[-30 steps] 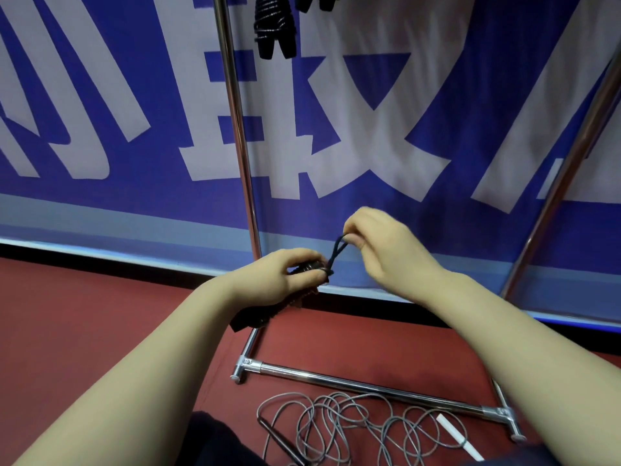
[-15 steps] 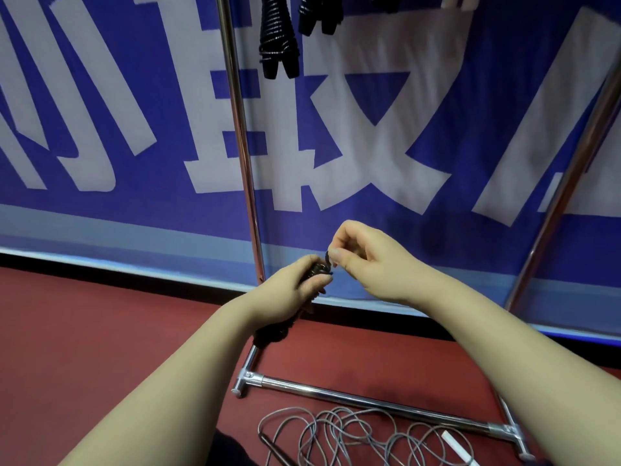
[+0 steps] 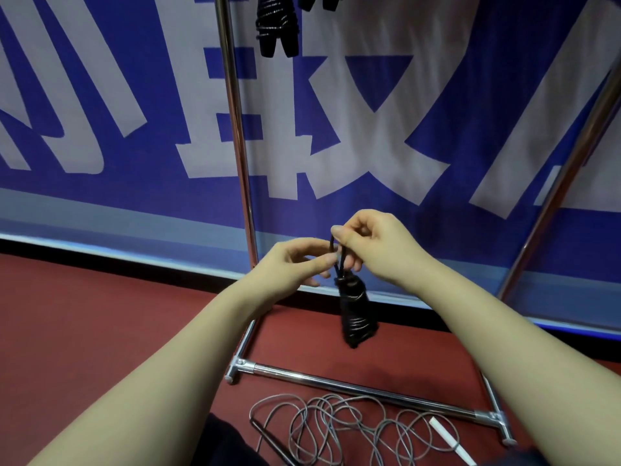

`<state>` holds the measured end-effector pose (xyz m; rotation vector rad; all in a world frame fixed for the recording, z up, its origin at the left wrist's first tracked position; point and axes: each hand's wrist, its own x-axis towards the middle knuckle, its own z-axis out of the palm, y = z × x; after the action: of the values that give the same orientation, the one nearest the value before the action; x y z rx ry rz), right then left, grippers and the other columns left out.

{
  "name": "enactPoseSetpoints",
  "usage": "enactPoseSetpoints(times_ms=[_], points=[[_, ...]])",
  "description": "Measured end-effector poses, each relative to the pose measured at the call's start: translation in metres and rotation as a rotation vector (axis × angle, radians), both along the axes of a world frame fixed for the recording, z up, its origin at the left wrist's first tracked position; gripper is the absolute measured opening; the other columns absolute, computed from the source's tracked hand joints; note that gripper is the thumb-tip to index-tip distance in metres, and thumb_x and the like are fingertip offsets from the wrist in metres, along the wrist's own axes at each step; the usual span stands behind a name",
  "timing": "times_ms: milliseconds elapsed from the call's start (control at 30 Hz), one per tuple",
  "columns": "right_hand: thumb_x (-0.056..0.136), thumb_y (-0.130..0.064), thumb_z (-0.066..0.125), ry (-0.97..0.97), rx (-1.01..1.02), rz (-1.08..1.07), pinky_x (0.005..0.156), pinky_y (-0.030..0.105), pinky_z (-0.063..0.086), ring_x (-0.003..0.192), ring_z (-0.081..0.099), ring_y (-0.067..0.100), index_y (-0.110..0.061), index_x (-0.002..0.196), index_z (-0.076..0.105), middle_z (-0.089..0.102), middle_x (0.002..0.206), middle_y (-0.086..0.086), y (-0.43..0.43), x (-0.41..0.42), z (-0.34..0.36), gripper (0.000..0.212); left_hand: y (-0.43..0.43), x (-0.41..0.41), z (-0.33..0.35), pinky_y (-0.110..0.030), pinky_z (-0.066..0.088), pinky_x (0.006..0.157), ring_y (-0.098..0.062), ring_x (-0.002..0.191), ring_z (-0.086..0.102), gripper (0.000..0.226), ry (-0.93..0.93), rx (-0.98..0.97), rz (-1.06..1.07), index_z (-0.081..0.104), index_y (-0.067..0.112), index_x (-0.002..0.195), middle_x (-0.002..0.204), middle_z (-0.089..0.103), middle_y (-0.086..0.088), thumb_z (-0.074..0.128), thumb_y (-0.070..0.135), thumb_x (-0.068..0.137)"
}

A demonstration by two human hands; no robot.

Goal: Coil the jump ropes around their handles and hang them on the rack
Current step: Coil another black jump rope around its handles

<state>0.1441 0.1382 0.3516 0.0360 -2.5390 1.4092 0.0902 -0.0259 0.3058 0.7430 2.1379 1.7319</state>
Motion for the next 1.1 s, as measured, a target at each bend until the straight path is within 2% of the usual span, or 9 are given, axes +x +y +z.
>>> enactPoseSetpoints(times_ms=[133, 267, 333, 400, 633, 733, 867, 1000, 1100], points=[[0.096, -0.025, 0.061, 0.004, -0.073, -0.02, 0.063, 0.027, 0.051, 0.058, 0.06, 0.013, -0.012, 0.08, 0.059, 0.07, 0.072, 0.011, 0.0, -0.003, -0.006, 0.021, 0.005, -0.003, 0.005, -0.025, 0.051, 0.07, -0.015, 0.069, 0.06, 0.015, 0.007, 0.074, 0.073, 0.069, -0.002, 0.095, 0.077, 0.066, -0.008, 0.067, 0.012, 0.091], [0.089, -0.033, 0.069, -0.017, -0.172, 0.065, 0.069, 0.013, 0.047, 0.075, 0.06, 0.001, -0.016, 0.091, 0.065, 0.069, 0.085, -0.003, 0.008, -0.002, -0.006, 0.018, 0.003, -0.003, 0.014, -0.023, 0.053, 0.07, -0.014, 0.065, 0.06, 0.013, 0.021, 0.127, 0.135, 0.071, -0.001, 0.096, 0.073, 0.065, -0.008, 0.066, 0.011, 0.092], [0.087, -0.022, 0.073, -0.043, -0.18, 0.127, 0.083, 0.02, 0.053, 0.087, 0.066, 0.006, -0.011, 0.098, 0.066, 0.071, 0.091, -0.003, 0.012, 0.0, -0.008, 0.016, 0.002, 0.0, 0.017, -0.023, 0.053, 0.067, -0.014, 0.063, 0.061, 0.012, 0.019, 0.149, 0.147, 0.07, -0.003, 0.096, 0.073, 0.066, -0.01, 0.065, 0.007, 0.092], [0.087, -0.007, 0.071, -0.036, -0.167, 0.159, 0.089, 0.026, 0.054, 0.092, 0.069, 0.011, -0.004, 0.101, 0.067, 0.073, 0.095, 0.005, 0.014, 0.003, -0.009, 0.015, 0.001, 0.005, 0.02, -0.022, 0.053, 0.066, -0.013, 0.062, 0.063, 0.009, 0.024, 0.163, 0.143, 0.072, 0.0, 0.092, 0.07, 0.067, -0.009, 0.064, 0.005, 0.092], [0.094, -0.005, 0.061, 0.175, -0.226, 0.133, 0.079, 0.023, 0.055, 0.081, 0.068, 0.011, -0.003, 0.096, 0.064, 0.072, 0.088, 0.01, 0.012, 0.019, 0.015, 0.004, 0.015, 0.022, 0.058, -0.022, 0.054, 0.064, -0.011, 0.058, 0.061, 0.011, 0.096, 0.27, 0.16, 0.074, 0.006, 0.085, 0.062, 0.067, -0.004, 0.065, 0.005, 0.091], [0.097, -0.01, 0.057, 0.231, -0.297, 0.046, 0.082, 0.032, 0.056, 0.08, 0.07, 0.015, -0.013, 0.09, 0.061, 0.073, 0.081, 0.004, 0.011, 0.017, 0.034, 0.009, 0.024, 0.021, 0.089, -0.025, 0.055, 0.067, -0.011, 0.057, 0.058, 0.014, 0.171, 0.28, 0.171, 0.073, 0.007, 0.08, 0.059, 0.064, -0.001, 0.065, 0.007, 0.092], [0.098, -0.019, 0.057, 0.379, -0.16, -0.095, 0.078, 0.031, 0.055, 0.078, 0.069, 0.015, -0.02, 0.089, 0.057, 0.073, 0.079, 0.001, 0.015, 0.016, 0.072, 0.009, 0.038, 0.019, 0.132, -0.022, 0.053, 0.062, -0.009, 0.056, 0.057, 0.014, 0.244, 0.295, 0.188, 0.072, 0.008, 0.081, 0.061, 0.062, -0.003, 0.065, 0.008, 0.093], [0.097, -0.017, 0.056, 0.488, -0.094, -0.208, 0.076, 0.036, 0.054, 0.077, 0.067, 0.019, -0.024, 0.083, 0.053, 0.069, 0.075, -0.002, 0.026, 0.017, 0.119, 0.016, 0.06, 0.019, 0.177, -0.021, 0.05, 0.058, -0.007, 0.055, 0.058, 0.012, 0.295, 0.328, 0.23, 0.071, 0.01, 0.082, 0.065, 0.065, -0.002, 0.065, 0.01, 0.093], [0.098, -0.015, 0.055, 0.569, -0.064, -0.28, 0.065, 0.027, 0.051, 0.07, 0.062, 0.015, -0.021, 0.084, 0.053, 0.067, 0.072, -0.003, 0.042, 0.018, 0.156, 0.015, 0.081, 0.021, 0.214, -0.022, 0.049, 0.055, -0.006, 0.052, 0.055, 0.015, 0.34, 0.369, 0.24, 0.07, 0.013, 0.08, 0.064, 0.063, -0.001, 0.064, 0.009, 0.094]])
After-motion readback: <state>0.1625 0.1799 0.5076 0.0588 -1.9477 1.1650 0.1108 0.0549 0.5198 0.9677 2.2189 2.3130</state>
